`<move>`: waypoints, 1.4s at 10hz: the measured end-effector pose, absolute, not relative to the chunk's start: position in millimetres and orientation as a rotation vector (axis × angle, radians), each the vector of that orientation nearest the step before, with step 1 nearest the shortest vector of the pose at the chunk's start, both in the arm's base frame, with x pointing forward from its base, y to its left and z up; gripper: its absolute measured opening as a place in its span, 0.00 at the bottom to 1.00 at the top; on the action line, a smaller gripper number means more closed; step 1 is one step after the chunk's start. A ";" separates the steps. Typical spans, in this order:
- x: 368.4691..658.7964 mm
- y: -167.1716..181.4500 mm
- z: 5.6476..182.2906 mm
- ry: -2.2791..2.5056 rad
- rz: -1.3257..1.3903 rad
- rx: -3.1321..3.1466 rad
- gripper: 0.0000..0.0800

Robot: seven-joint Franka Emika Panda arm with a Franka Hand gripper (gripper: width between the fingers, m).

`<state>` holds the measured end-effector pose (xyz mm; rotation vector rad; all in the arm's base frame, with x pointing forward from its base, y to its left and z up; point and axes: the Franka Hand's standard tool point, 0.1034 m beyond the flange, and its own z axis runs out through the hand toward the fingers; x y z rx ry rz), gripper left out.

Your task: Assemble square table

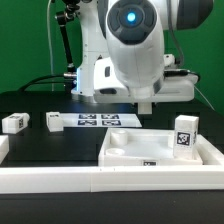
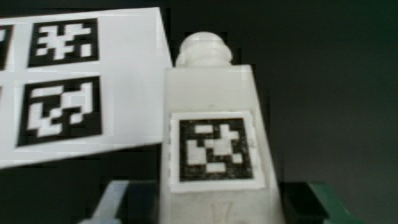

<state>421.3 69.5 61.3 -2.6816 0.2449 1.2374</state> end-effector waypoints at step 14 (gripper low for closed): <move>495.6 27.8 121.6 0.184 0.155 -2.983 0.36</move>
Offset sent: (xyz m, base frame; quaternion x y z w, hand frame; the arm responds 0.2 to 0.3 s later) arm -0.0066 -0.0106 -0.0045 0.0260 0.1550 -0.0545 0.9861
